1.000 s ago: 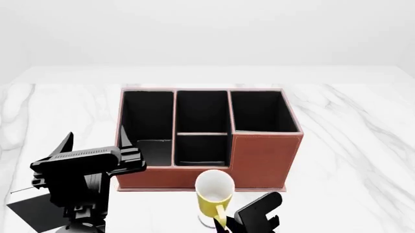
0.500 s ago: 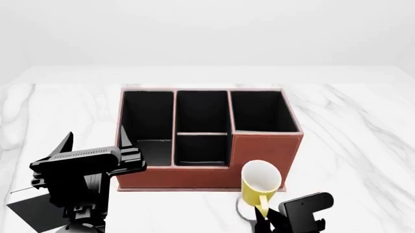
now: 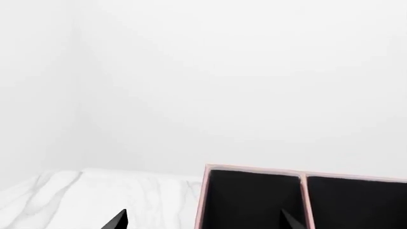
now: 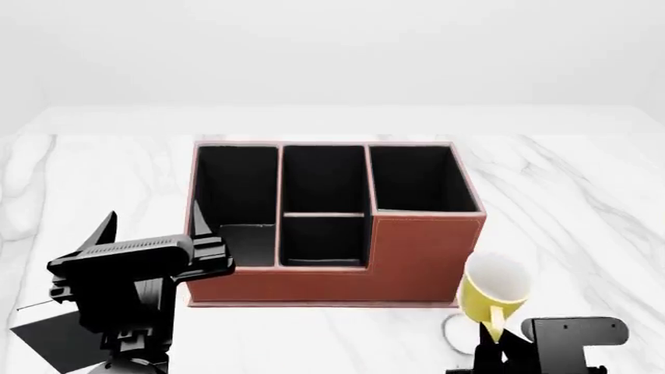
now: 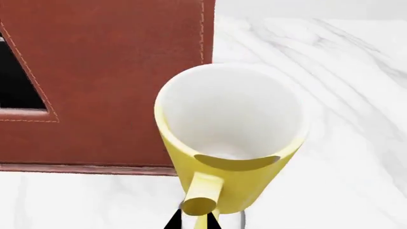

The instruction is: Pick up the yellow and white mug and place it to the right of the caddy.

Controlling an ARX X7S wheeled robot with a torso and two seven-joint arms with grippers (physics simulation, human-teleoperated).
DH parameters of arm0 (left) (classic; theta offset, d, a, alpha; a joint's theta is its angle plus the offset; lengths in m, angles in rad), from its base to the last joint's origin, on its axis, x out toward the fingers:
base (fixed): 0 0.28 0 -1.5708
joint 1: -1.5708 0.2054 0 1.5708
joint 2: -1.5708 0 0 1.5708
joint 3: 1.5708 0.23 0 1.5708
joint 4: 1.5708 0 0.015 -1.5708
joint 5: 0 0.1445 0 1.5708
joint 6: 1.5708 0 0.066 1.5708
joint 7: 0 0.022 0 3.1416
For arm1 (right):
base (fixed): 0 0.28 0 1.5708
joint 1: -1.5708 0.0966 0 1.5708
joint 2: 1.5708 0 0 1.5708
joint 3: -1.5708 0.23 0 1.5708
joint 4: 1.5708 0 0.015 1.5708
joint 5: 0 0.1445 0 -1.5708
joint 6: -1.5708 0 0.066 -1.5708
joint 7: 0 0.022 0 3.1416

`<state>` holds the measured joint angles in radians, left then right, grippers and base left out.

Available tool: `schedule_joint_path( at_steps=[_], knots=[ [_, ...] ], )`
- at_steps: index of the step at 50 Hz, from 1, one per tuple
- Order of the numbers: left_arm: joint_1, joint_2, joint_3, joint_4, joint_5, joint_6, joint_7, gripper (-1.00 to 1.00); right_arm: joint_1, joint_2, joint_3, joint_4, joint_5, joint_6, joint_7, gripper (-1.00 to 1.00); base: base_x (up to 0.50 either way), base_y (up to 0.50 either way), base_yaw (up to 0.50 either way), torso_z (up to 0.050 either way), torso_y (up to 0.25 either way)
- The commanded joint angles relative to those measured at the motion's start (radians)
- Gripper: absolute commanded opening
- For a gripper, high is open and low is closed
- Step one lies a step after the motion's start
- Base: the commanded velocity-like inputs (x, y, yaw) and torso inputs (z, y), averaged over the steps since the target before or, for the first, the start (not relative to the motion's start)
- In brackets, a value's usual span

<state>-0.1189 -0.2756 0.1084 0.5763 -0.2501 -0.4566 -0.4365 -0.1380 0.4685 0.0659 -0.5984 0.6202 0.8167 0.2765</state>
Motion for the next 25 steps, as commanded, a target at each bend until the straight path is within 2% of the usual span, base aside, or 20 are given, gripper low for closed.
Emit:
schedule_joint_path(
  at_steps=[1, 25],
  knots=[
    [0.000, -0.003, 0.003, -0.002, -0.004, 0.005, -0.003, 1.00, 0.013, 0.006, 0.064, 0.023, -0.013, 0.001, 0.034, -1.00, 0.00, 0.00, 0.00, 0.000, 0.000],
    [-0.001, -0.011, 0.009, 0.005, -0.013, 0.006, -0.012, 1.00, 0.171, 0.001, 0.036, 0.229, -0.097, -0.083, 0.032, -1.00, 0.00, 0.00, 0.00, 0.000, 0.000]
  ],
)
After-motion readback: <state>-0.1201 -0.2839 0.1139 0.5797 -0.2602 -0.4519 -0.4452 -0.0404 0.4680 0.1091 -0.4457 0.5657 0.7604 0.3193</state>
